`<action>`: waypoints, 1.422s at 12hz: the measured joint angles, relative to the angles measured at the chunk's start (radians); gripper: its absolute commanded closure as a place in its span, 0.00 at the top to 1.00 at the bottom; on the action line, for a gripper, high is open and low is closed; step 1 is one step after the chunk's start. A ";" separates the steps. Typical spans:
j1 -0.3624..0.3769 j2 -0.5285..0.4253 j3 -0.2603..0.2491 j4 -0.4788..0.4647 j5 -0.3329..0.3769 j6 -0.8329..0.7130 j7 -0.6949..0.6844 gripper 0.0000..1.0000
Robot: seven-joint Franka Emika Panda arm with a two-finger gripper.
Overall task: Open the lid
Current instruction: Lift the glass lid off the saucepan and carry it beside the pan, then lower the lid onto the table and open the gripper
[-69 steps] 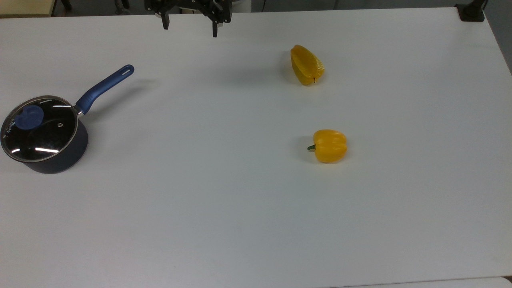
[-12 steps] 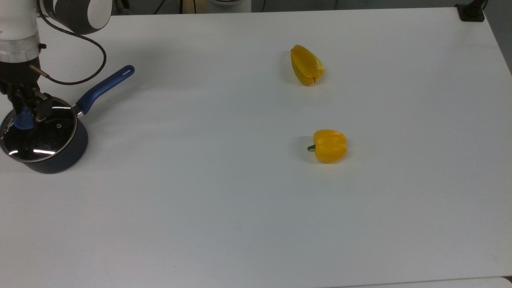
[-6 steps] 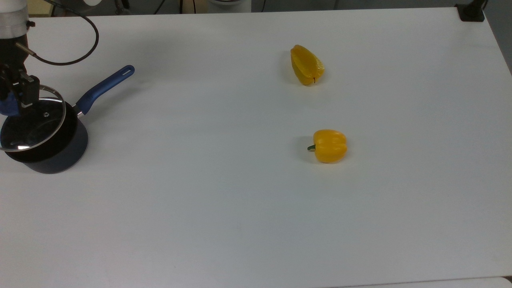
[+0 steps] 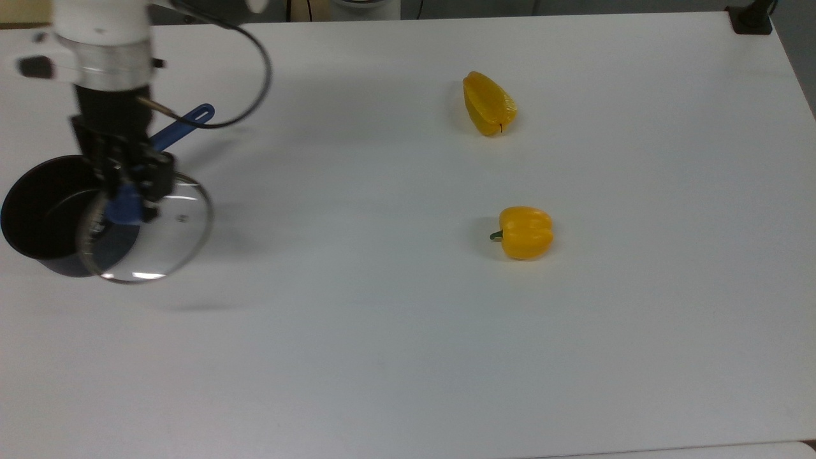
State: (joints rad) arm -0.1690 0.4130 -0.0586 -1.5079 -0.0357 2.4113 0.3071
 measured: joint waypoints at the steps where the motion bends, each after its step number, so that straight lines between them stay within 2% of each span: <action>1: 0.049 -0.001 0.001 -0.016 -0.006 -0.006 0.008 0.35; 5: 0.202 -0.002 0.003 -0.095 -0.041 -0.006 0.021 0.35; 10: 0.324 0.010 0.004 -0.158 -0.085 0.021 0.022 0.35; 11: 0.349 0.019 0.004 -0.174 -0.113 0.057 0.022 0.35; 15: 0.384 0.073 0.004 -0.202 -0.171 0.173 0.027 0.35; 17: 0.384 0.095 0.003 -0.203 -0.175 0.217 0.033 0.36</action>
State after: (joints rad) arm 0.2149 0.5083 -0.0558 -1.7112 -0.2104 2.6282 0.3401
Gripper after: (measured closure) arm 0.388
